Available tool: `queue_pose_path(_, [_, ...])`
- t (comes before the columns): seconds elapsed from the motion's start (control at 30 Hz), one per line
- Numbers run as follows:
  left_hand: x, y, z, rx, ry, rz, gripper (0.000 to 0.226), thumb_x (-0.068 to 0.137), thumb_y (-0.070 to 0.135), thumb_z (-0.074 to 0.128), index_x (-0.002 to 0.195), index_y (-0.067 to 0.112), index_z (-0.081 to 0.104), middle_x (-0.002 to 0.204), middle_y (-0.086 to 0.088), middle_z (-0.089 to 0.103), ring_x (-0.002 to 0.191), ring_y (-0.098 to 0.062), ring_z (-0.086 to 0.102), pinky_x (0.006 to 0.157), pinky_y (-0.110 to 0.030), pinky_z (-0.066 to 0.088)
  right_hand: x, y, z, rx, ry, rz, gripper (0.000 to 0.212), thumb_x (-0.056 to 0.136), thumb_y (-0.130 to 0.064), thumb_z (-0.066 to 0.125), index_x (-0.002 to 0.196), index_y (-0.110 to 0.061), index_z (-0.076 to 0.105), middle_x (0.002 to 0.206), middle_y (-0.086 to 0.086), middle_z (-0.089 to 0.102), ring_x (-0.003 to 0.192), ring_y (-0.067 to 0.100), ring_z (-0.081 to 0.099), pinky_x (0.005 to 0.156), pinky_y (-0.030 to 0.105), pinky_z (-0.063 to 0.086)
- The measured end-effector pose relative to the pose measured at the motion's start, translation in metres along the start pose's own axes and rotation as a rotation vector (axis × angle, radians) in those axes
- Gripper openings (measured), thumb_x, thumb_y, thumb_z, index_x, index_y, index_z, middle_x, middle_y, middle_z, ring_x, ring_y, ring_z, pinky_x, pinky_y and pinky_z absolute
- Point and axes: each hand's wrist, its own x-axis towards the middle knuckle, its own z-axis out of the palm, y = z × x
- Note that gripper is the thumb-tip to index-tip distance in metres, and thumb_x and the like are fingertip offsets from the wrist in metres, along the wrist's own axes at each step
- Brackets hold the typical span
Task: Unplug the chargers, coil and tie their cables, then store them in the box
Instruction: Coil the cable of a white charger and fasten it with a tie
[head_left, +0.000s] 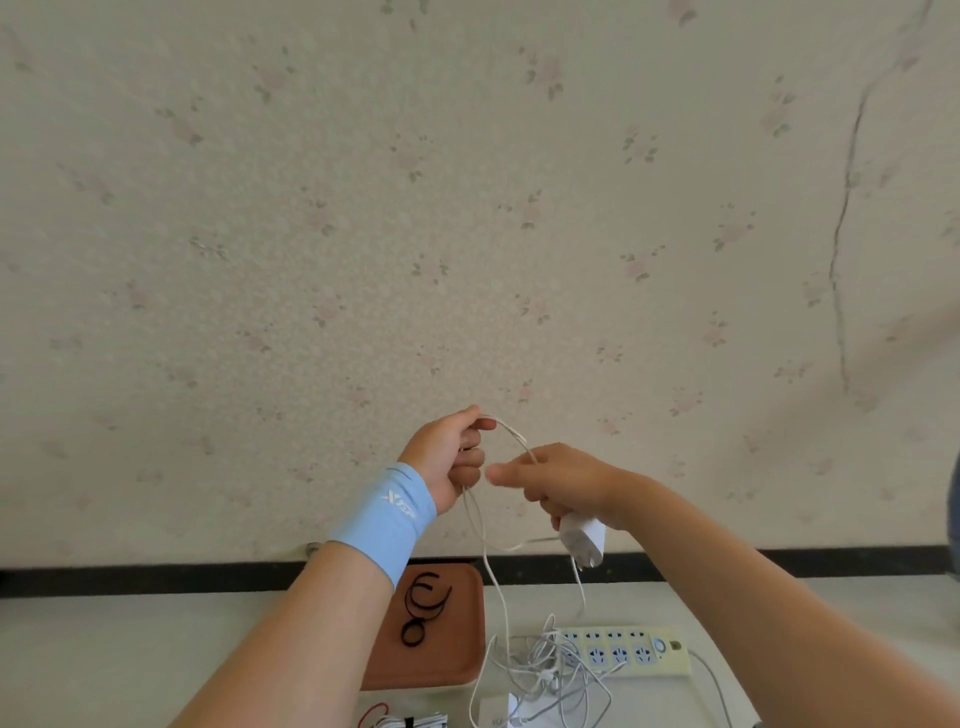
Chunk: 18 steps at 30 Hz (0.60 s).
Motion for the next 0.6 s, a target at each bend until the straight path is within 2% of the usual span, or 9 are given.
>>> queue_pose_path(0.07, [-0.001,-0.001,0.004,-0.039,-0.024,-0.006,0.029,0.102,0.026,0.047,0.081,0.008,0.056,0.053,0.007,0.028,0.040,-0.005,0.023,0.032,-0.016,0.017,-0.003,-0.001,0.008,0.010,-0.136,-0.009,0.030,0.085,-0.054,0.074,0.085,-0.024,0.068,0.062,-0.006,0.048,0.048,0.008,0.040,0.056,0.027,0.044])
queue_pose_path(0.13, [-0.001,-0.003,0.006,-0.015,-0.059,-0.004,0.031,0.102,0.026,0.048,0.077,0.009,0.056,0.053,0.007,0.028,0.041,-0.005,0.022,0.033,-0.016,0.016,-0.007,-0.002,0.016,0.020,-0.280,-0.017,0.030,0.092,-0.045,0.069,0.096,-0.017,0.075,0.055,-0.007,0.038,0.048,0.010,0.034,0.059,0.028,0.045])
queue_pose_path(0.2, [-0.002,-0.004,0.008,0.035,-0.093,0.009,0.032,0.102,0.026,0.049,0.076,0.009,0.057,0.053,0.006,0.029,0.041,-0.005,0.022,0.033,-0.016,0.016,-0.009,-0.002,0.020,0.020,-0.337,-0.031,0.029,0.097,-0.038,0.064,0.106,-0.013,0.076,0.055,-0.006,0.034,0.050,0.011,0.032,0.061,0.028,0.046])
queue_pose_path(0.3, [-0.003,-0.003,0.008,0.119,-0.069,0.097,0.030,0.101,0.028,0.052,0.087,0.006,0.066,0.059,0.003,0.044,0.044,-0.006,0.032,0.038,-0.016,0.028,-0.009,-0.002,0.019,0.027,-0.294,-0.035,0.023,0.099,-0.032,0.062,0.092,-0.016,0.075,0.054,-0.006,0.038,0.051,0.011,0.035,0.062,0.027,0.047])
queue_pose_path(0.33, [-0.003,-0.004,0.008,0.145,-0.045,0.135,0.030,0.101,0.029,0.054,0.095,0.004,0.069,0.066,0.000,0.054,0.049,-0.008,0.042,0.044,-0.018,0.039,-0.009,-0.001,0.017,0.041,-0.270,-0.031,0.023,0.100,-0.032,0.061,0.090,-0.016,0.074,0.055,-0.005,0.041,0.052,0.011,0.037,0.062,0.027,0.047])
queue_pose_path(0.4, [-0.002,-0.007,0.005,0.204,-0.034,0.151,0.035,0.099,0.037,0.056,0.108,0.006,0.069,0.087,-0.003,0.069,0.072,-0.014,0.063,0.069,-0.027,0.055,-0.006,0.001,0.013,0.108,-0.207,-0.017,0.023,0.100,-0.032,0.061,0.092,-0.013,0.073,0.057,-0.003,0.048,0.053,0.012,0.040,0.062,0.029,0.048])
queue_pose_path(0.47, [-0.004,-0.012,0.004,0.321,-0.105,0.098,0.036,0.099,0.039,0.053,0.110,0.008,0.069,0.099,-0.005,0.071,0.088,-0.018,0.064,0.083,-0.033,0.055,-0.004,0.003,0.008,0.208,-0.132,0.001,0.024,0.100,-0.032,0.061,0.096,-0.010,0.070,0.057,-0.003,0.050,0.050,0.011,0.039,0.060,0.029,0.047])
queue_pose_path(0.53, [-0.006,-0.018,0.006,0.418,-0.163,0.117,0.029,0.102,0.031,0.049,0.104,0.011,0.071,0.104,-0.010,0.069,0.090,-0.019,0.060,0.087,-0.032,0.053,-0.003,0.003,0.004,0.277,-0.078,0.013,0.023,0.098,-0.033,0.063,0.098,-0.010,0.067,0.057,-0.005,0.049,0.049,0.010,0.038,0.059,0.028,0.045])
queue_pose_path(0.6, [-0.007,-0.019,0.009,0.484,-0.111,0.217,0.029,0.104,0.025,0.046,0.095,0.013,0.071,0.106,-0.015,0.069,0.087,-0.019,0.061,0.088,-0.032,0.053,-0.003,0.001,0.000,0.235,-0.033,0.019,0.026,0.094,-0.038,0.069,0.091,-0.013,0.071,0.057,-0.007,0.047,0.049,0.010,0.037,0.057,0.027,0.044])
